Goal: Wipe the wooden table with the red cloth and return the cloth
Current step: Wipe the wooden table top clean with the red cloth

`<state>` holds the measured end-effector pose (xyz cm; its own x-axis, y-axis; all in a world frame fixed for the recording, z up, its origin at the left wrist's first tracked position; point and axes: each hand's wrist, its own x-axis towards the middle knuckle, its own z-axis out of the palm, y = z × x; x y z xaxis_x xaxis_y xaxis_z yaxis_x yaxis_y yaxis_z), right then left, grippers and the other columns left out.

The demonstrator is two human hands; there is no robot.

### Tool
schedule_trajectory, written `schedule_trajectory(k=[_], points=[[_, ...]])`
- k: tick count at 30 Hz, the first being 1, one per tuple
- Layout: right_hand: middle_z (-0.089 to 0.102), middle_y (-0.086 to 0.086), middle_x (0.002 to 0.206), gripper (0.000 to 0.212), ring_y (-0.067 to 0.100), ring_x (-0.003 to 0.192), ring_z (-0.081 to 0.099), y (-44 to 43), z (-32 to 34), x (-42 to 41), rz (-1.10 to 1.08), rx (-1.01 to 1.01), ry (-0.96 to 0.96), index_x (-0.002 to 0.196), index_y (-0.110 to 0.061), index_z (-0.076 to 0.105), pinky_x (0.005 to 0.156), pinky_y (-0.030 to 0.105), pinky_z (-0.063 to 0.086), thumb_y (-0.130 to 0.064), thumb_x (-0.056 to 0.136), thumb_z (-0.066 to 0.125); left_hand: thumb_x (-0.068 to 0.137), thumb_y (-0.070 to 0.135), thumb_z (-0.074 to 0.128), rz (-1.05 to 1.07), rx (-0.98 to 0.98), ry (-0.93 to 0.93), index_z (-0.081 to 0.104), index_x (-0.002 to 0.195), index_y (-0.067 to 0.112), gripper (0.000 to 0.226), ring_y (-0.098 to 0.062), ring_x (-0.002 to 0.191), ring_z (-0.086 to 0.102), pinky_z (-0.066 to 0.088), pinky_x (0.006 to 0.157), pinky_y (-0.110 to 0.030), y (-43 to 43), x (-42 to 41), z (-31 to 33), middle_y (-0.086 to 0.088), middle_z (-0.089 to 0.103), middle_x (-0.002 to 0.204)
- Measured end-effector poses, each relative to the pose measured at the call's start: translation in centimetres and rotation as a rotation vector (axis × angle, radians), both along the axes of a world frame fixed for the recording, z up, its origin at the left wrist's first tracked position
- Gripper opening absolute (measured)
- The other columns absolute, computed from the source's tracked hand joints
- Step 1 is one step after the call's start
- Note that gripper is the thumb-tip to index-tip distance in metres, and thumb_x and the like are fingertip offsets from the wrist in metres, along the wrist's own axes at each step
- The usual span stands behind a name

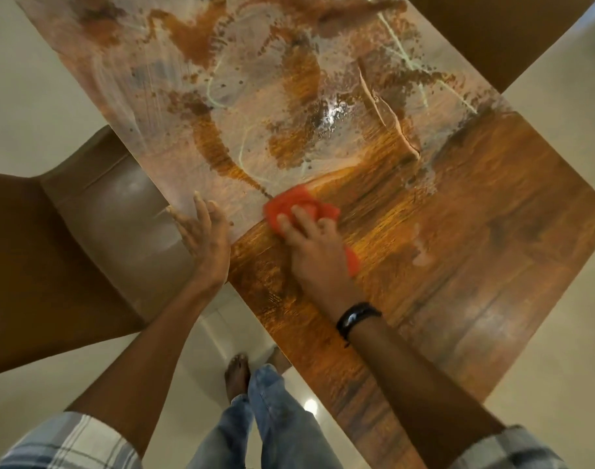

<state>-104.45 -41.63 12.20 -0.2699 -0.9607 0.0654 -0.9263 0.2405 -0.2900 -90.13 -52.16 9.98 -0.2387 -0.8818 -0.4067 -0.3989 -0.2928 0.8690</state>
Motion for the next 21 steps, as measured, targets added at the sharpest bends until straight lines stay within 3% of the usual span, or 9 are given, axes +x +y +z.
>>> schedule_trajectory(k=[1, 3, 5, 8, 12, 14, 16, 21], points=[[0.048, 0.005, 0.145, 0.048, 0.025, 0.099, 0.045, 0.9, 0.2, 2.5, 0.109, 0.019, -0.027, 0.140, -0.023, 0.051, 0.079, 0.034, 0.041, -0.019, 0.092, 0.042, 0.078, 0.085, 0.003, 0.010, -0.028, -0.077, -0.009, 0.158, 0.029, 0.098, -0.027, 0.152, -0.023, -0.011, 0.124, -0.055, -0.1, -0.1, -0.4, -0.010, -0.029, 0.163], [0.047, 0.003, 0.145, 0.049, 0.025, 0.101, 0.045, 2.7, 0.3, 4.9, 0.315, 0.079, -0.045, 0.139, -0.023, 0.051, 0.079, 0.036, 0.044, -0.022, 0.091, 0.037, 0.081, 0.081, 0.003, 0.065, -0.080, -0.068, -0.010, 0.152, 0.043, 0.082, -0.025, 0.154, -0.020, -0.013, 0.123, -0.049, 0.4, 0.3, -1.3, -0.008, -0.026, 0.165], [0.047, 0.000, 0.146, 0.052, 0.024, 0.104, 0.046, 3.1, 0.1, 2.3, 0.413, 0.067, 0.004, 0.139, -0.027, 0.051, 0.080, 0.036, 0.045, -0.022, 0.090, 0.036, 0.089, 0.078, 0.005, 0.058, -0.080, -0.065, -0.001, 0.156, 0.043, 0.076, -0.026, 0.155, -0.015, -0.013, 0.121, -0.048, -0.1, 0.2, -1.3, -0.008, -0.021, 0.166], [0.047, 0.000, 0.147, 0.051, 0.029, 0.107, 0.048, 2.0, -0.5, -6.4, 0.232, 0.032, 0.042, 0.140, -0.028, 0.052, 0.083, 0.039, 0.047, -0.012, 0.092, 0.045, 0.108, 0.044, 0.009, 0.059, -0.092, -0.177, -0.006, 0.159, 0.030, 0.055, -0.028, 0.152, -0.024, -0.015, 0.120, -0.051, 0.1, -0.5, -0.7, -0.008, -0.032, 0.163], [0.052, 0.008, 0.143, 0.041, 0.037, 0.108, 0.052, 0.7, -0.7, -19.0, -0.127, 0.032, 0.073, 0.136, -0.022, 0.057, 0.091, 0.037, 0.033, -0.016, 0.096, 0.049, 0.110, 0.035, 0.018, 0.111, -0.159, -0.289, 0.002, 0.160, 0.021, 0.054, -0.031, 0.154, -0.017, -0.010, 0.122, -0.048, 0.4, -1.3, -0.1, -0.016, -0.024, 0.164], [0.052, 0.011, 0.142, 0.041, 0.040, 0.108, 0.051, 0.2, -0.6, -20.6, -0.262, 0.041, 0.054, 0.136, -0.020, 0.058, 0.089, 0.039, 0.033, -0.023, 0.098, 0.044, 0.105, 0.048, 0.012, 0.084, -0.173, -0.349, 0.006, 0.160, 0.015, 0.065, -0.036, 0.154, -0.012, -0.007, 0.122, -0.050, 0.6, -1.2, -0.8, -0.022, -0.019, 0.164], [0.050, 0.012, 0.143, 0.043, 0.040, 0.106, 0.049, 0.0, -0.5, -17.9, -0.244, 0.021, 0.057, 0.137, -0.019, 0.056, 0.086, 0.039, 0.035, -0.024, 0.097, 0.041, 0.090, 0.072, -0.005, 0.072, -0.227, -0.391, 0.008, 0.160, 0.015, 0.091, -0.035, 0.155, -0.011, -0.006, 0.123, -0.048, 1.1, -1.4, -0.9, -0.019, -0.016, 0.166], [0.049, 0.005, 0.147, 0.050, 0.025, 0.101, 0.042, 6.4, -0.7, -5.9, 0.132, -0.001, -0.018, 0.140, -0.025, 0.052, 0.078, 0.036, 0.044, -0.012, 0.093, 0.044, 0.089, 0.078, 0.006, 0.162, -0.303, -0.441, 0.006, 0.161, 0.020, 0.092, -0.030, 0.155, -0.009, -0.003, 0.125, -0.050, 2.5, -2.9, -0.2, -0.016, -0.016, 0.166]])
